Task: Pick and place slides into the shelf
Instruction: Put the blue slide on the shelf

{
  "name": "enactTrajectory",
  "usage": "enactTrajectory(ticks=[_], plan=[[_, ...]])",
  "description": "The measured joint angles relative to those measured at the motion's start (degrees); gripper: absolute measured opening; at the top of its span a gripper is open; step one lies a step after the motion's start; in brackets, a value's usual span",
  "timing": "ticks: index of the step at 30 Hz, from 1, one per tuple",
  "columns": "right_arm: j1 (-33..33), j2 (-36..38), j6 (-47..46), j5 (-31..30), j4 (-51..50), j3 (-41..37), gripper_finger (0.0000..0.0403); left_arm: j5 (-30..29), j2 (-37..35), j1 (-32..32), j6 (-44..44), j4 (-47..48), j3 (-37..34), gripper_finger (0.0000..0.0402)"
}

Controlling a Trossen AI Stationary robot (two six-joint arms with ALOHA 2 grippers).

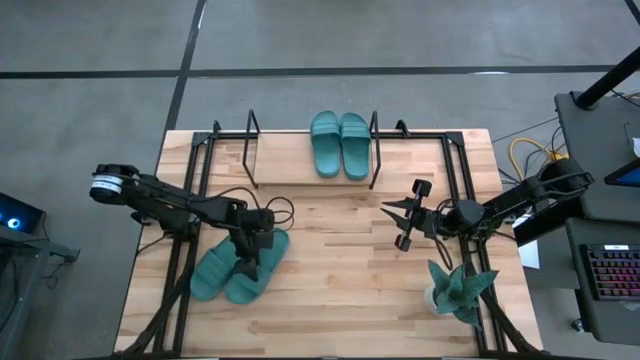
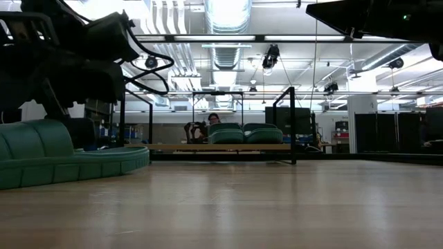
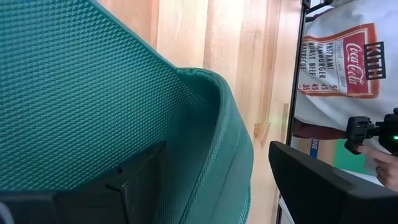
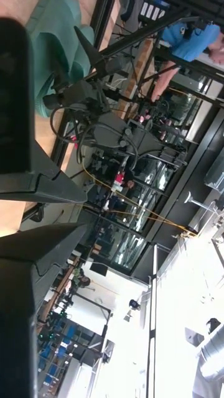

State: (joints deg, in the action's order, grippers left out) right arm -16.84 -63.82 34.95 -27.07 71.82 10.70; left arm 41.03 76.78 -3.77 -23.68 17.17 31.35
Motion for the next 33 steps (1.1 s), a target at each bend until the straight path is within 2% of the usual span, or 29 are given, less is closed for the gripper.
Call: enactTrajectory(ticks=[9,13,22,29,33], plan=[[0.00,-0.01,0.00,0.00,0.01,0.00,0.0054,-0.04,1.62,0.01,-1.47,-0.04,0.00,0.0266],[0.00,-0.01,0.01,0.00,0.01,0.00,0.0054,0.00,2.42,0.02,-1.47,-0.13,0.02,0.0248],[0.00,-0.01,0.01,0.00,-0.01,0.00,0.0054,0.75,1.93,0.00,-1.52,-0.05,0.01,0.0131],[0.00,-0.01,0.03,0.00,0.01,0.00,0.0054,3.54,1.12,0.02,-1.56,-0.10,0.00,0.0036],[0.00,-0.01,0.05,0.00,0.03,0.00,0.0054,7.23,0.79,-0.01,-4.28,-0.05,-0.02,0.0005]])
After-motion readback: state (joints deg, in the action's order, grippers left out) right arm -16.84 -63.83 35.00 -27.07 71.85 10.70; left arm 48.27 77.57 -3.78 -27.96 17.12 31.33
